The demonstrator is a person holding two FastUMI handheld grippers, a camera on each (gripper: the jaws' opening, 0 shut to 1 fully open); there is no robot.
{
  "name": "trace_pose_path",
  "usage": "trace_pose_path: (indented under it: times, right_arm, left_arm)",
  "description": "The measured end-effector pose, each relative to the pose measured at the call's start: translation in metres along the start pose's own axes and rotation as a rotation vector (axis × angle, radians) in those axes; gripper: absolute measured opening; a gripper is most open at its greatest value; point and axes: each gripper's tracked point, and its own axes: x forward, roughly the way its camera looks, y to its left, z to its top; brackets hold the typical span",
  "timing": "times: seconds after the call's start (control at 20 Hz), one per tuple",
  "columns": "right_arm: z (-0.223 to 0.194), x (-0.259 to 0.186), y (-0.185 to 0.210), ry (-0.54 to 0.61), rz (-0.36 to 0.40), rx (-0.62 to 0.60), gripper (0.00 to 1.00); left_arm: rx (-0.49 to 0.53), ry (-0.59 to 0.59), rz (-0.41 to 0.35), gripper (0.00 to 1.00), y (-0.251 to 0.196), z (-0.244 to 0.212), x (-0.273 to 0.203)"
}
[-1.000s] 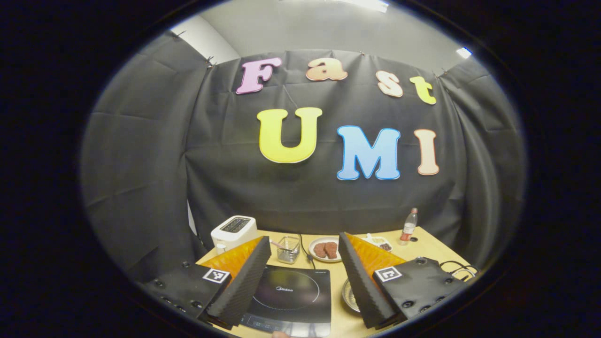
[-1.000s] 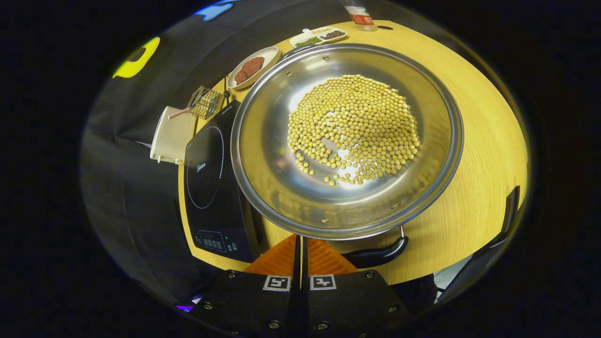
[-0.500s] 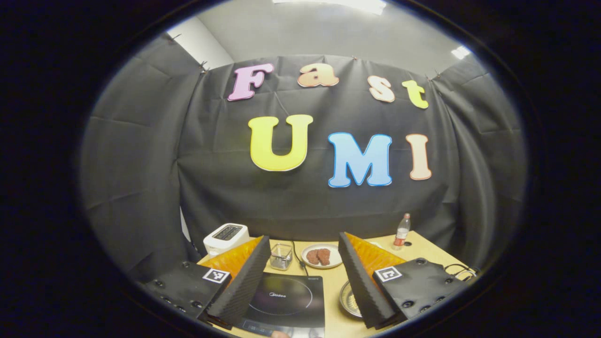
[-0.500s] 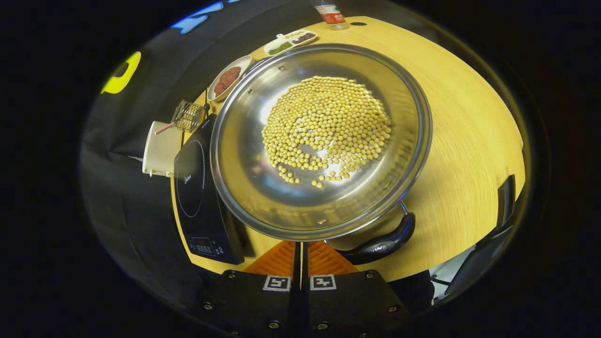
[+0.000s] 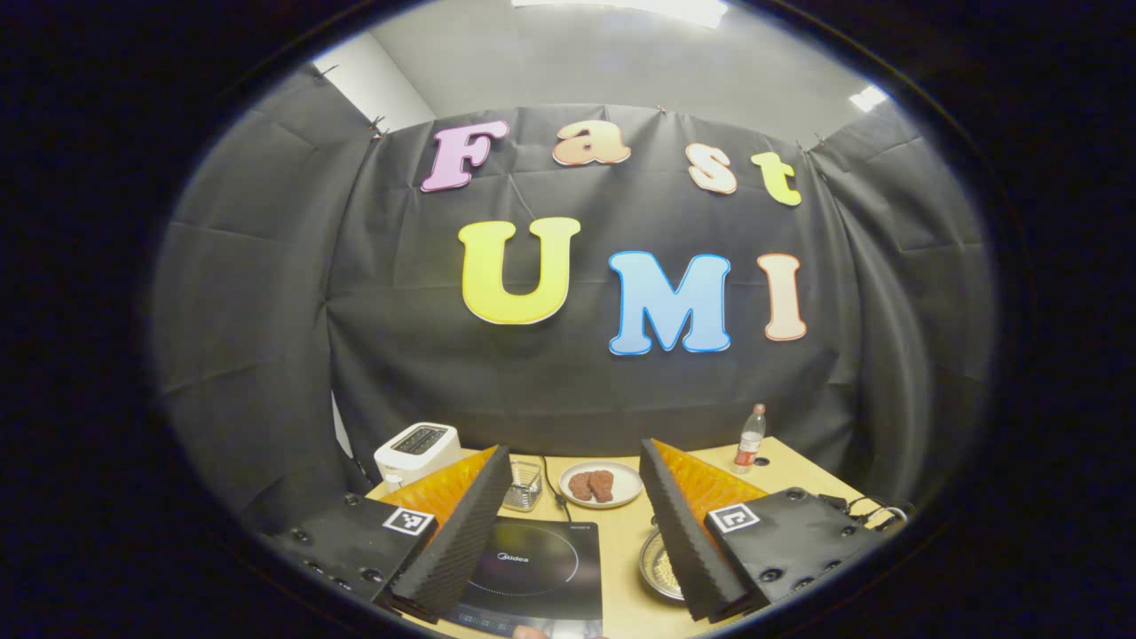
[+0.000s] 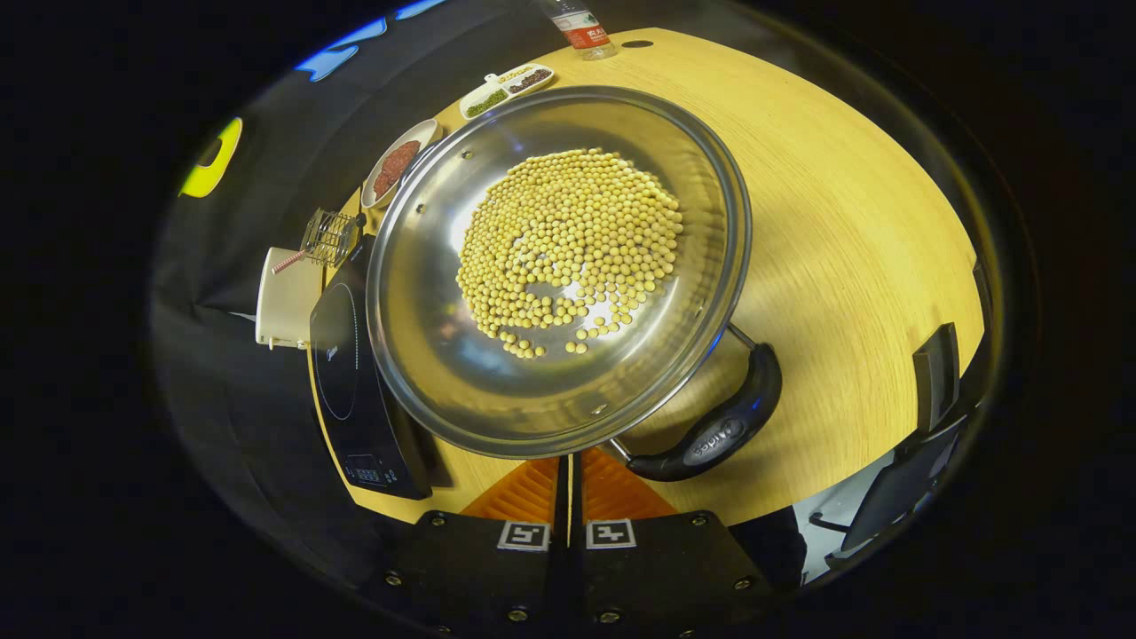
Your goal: First push the handle of the pot to place it horizontally, then grasp the pot with both hands and set it on the induction cooktop.
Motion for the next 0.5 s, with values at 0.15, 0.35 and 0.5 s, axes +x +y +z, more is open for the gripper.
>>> trace_pose_path:
  times: [0.15, 0.35, 0.5]
  right_arm:
    - [0.005, -0.003, -0.014, -0.001, -0.024, 0.018, 0.01]
    - [0.012, -0.004, -0.034, -0.011, -0.054, 0.051, 0.07]
    - [0.019, -0.01, -0.048, -0.023, -0.076, 0.066, 0.08]
  left_arm:
    - [0.005, -0.002, -0.012, 0.94, -0.007, 0.0, 0.002]
    - [0.008, -0.003, -0.03, 0.94, -0.013, 0.001, 0.005]
    - [0.01, -0.005, -0.048, 0.94, -0.019, 0.002, 0.009]
